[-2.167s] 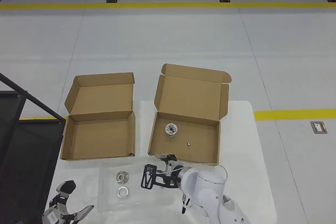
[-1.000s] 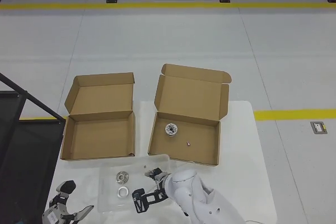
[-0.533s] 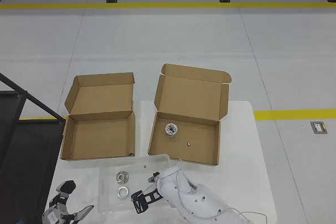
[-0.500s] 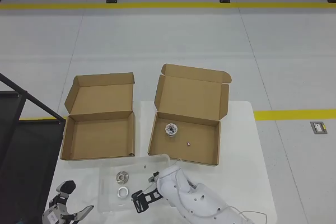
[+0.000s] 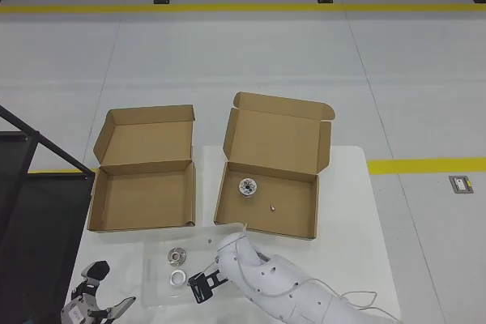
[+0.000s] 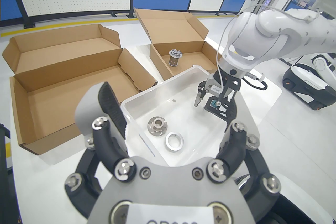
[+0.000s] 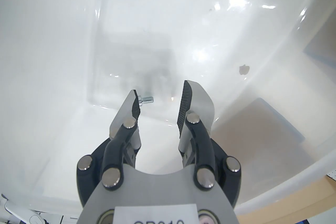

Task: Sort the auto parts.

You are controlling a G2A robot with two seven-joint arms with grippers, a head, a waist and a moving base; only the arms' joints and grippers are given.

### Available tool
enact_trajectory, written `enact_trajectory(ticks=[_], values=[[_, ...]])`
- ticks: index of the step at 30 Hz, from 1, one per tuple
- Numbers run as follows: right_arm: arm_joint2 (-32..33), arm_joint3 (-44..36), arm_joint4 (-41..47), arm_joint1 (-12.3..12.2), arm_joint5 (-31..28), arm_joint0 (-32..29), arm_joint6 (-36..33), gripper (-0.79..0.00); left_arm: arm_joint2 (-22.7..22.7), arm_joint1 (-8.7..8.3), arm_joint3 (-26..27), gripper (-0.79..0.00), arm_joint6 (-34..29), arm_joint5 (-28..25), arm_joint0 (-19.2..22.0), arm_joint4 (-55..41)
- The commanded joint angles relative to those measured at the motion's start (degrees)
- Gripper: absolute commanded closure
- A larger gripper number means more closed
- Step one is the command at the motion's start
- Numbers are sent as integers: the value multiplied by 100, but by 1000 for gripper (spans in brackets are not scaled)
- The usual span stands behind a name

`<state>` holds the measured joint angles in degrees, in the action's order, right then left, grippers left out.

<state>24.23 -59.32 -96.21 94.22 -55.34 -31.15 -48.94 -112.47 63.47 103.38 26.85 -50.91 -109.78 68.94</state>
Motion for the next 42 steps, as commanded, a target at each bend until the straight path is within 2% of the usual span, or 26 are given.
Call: enact_trajectory(ticks=[1,9,26,34,42], values=[[-96,67,136,37,46,81,-46,-339,0,0,0,-785,0,0,0,0],[-478,96,601,66,293,311,-294,-339,0,0,0,-785,0,0,0,0],[-1449,-303,2076,-253,1030,778,-1030,-339,0,0,0,-785,0,0,0,0],[-1449,-196,2189,-269,888,812,-889,-336,0,0,0,-785,0,0,0,0],[-1449,90,2049,-126,718,824,-719,-332,0,0,0,-785,0,0,0,0]])
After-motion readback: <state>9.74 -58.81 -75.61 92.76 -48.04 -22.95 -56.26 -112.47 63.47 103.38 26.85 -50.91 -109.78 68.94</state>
